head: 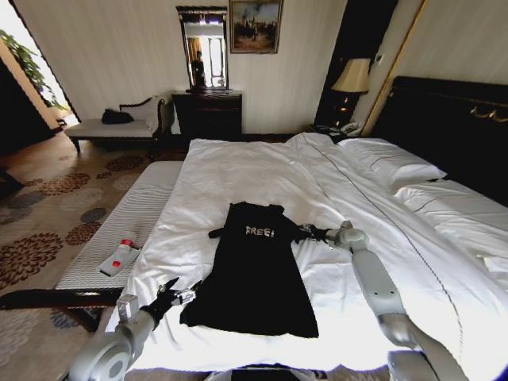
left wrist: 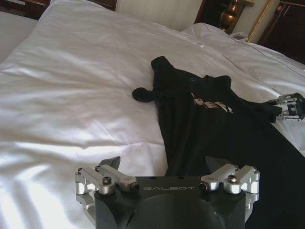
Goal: Fold the clothes on the bed.
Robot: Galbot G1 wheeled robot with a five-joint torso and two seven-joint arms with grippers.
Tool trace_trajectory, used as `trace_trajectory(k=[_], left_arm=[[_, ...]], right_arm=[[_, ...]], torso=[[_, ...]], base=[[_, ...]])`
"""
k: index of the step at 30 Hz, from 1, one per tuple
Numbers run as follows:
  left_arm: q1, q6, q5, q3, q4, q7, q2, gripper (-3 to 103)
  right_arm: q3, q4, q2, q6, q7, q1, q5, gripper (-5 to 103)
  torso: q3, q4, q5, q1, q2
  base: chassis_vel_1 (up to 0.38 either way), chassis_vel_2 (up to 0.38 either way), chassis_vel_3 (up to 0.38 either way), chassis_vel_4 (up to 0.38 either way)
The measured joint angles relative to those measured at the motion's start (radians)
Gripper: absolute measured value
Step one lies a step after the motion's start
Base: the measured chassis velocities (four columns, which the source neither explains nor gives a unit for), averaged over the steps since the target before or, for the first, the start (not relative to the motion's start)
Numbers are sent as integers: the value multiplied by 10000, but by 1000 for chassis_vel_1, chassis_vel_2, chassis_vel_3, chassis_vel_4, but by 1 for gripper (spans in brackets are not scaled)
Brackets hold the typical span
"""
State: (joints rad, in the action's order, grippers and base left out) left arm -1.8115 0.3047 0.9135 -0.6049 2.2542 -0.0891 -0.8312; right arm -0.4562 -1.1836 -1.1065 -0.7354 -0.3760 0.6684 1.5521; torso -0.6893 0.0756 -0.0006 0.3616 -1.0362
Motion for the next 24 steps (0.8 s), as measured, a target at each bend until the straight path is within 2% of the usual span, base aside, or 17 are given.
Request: trace_trajectory(k=[1, 3, 6, 7, 10, 13, 17, 20, 21, 24], left_arm=[[7, 0, -1, 3, -4, 0, 0, 100], [16, 0, -3, 5, -9, 0, 0, 100], [85, -1, -5, 36, -18, 2, 1, 100], [85, -1, -5, 36, -18, 2, 1, 100], [276, -1, -8, 151, -37, -16, 12, 100], [643, -10, -158, 358, -157, -50, 99, 100], [1486, -105, -343, 819, -494, -57, 447, 100], [2556, -134, -298, 1375, -980, -81, 835, 100], [2556, -134, -298, 1375, -980, -81, 835, 100], [4955, -163, -39, 2786, -1935, -253, 1176, 100]], right_arm=[[-3, -15, 2, 0, 0, 8, -20, 28], [-8, -24, 2, 0, 0, 9, -35, 28], [-14, -25, 17, 0, 25, 10, -109, 12], [-14, -25, 17, 0, 25, 10, -109, 12], [-7, -81, 73, 0, 112, 31, -228, 3], [1, -168, 116, 0, 125, 102, -289, 1], [-1, -296, 151, 0, 126, 227, -427, 1], [-13, -346, 161, 0, 111, 290, -543, 1], [-13, -346, 161, 0, 111, 290, -543, 1], [52, -286, 73, 0, 96, 225, -732, 1]], torso=[[0, 0, 2, 0, 0], [0, 0, 2, -1, 0], [0, -1, 2, 0, 0], [0, -1, 2, 0, 0], [0, -2, 0, 0, 1], [0, -2, 1, 0, 0], [0, 3, 0, 0, 0], [-1, 1, 0, 0, 0], [-1, 1, 0, 0, 0], [-1, 0, -1, 0, 1]], base=[[0, 0, 0, 0], [0, 0, 0, 0], [0, 0, 0, 0], [0, 0, 0, 0], [0, 0, 0, 0], [0, 0, 0, 0], [0, 0, 0, 0], [0, 0, 0, 0], [0, 0, 0, 0], [0, 0, 0, 0]])
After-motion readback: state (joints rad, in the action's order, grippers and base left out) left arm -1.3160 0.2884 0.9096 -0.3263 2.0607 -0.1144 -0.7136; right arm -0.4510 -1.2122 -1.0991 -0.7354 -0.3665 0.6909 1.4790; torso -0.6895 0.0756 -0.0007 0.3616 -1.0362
